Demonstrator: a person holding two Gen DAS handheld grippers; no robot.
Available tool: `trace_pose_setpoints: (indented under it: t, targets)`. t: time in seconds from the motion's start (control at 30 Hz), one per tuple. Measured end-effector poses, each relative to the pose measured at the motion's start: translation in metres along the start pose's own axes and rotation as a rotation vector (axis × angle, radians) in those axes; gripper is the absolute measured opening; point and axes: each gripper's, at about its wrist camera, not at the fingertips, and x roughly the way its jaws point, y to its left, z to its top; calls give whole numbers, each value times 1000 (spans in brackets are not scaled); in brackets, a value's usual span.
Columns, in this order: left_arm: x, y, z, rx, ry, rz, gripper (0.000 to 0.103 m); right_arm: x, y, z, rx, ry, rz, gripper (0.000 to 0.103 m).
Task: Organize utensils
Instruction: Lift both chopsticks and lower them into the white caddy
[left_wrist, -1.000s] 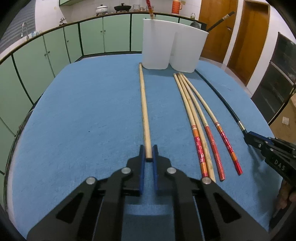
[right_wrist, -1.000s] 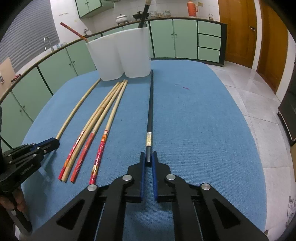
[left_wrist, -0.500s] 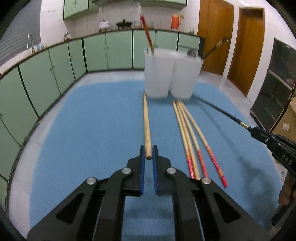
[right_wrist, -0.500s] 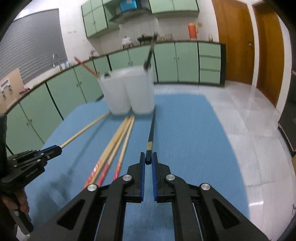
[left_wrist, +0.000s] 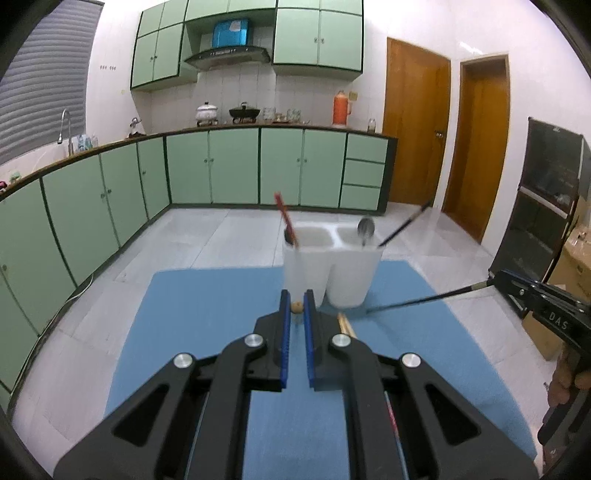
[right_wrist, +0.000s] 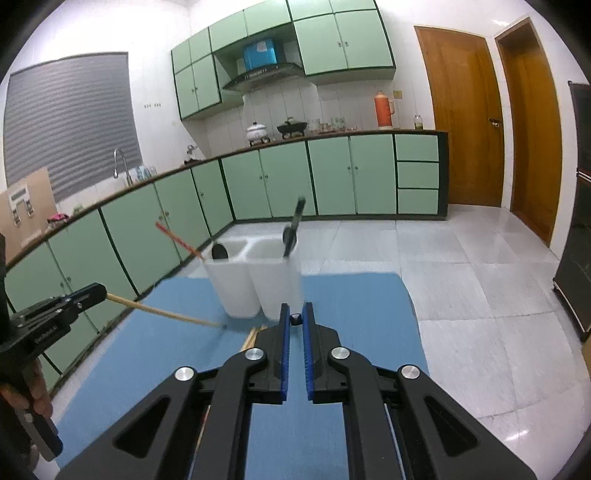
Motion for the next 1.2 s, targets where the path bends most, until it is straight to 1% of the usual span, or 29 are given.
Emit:
trace_pose_setpoints:
  t: [0.1, 0.3, 0.47, 0.67, 0.83, 0.9, 1.07, 1.2]
  targets:
    - [3, -3, 16, -13, -33, -15, 6, -3, 0, 17, 0, -25, 14, 6]
    - [-3, -8, 36, -13, -88, -45, 6, 0, 1, 49, -12, -44, 60, 6]
    - [-14, -14, 55, -15, -136, -70, 6, -9, 7, 71, -42, -74, 99, 6]
    - [-24, -21, 87, -1, -221, -84, 6, -20, 18, 104, -65, -121, 156, 6]
    - [-26, -30, 119, 18, -299, -84, 6, -26, 30, 145, -97, -186, 191, 6]
    - [-24, -35, 131, 29, -317, -82, 6, -23, 36, 162, -107, -209, 197, 6]
    - [-1, -39, 153, 45, -336, -68, 6, -4, 45, 200, -114, -248, 194, 6]
    - [30, -42, 162, 65, -312, -56, 6, 24, 47, 212, -120, -243, 173, 6]
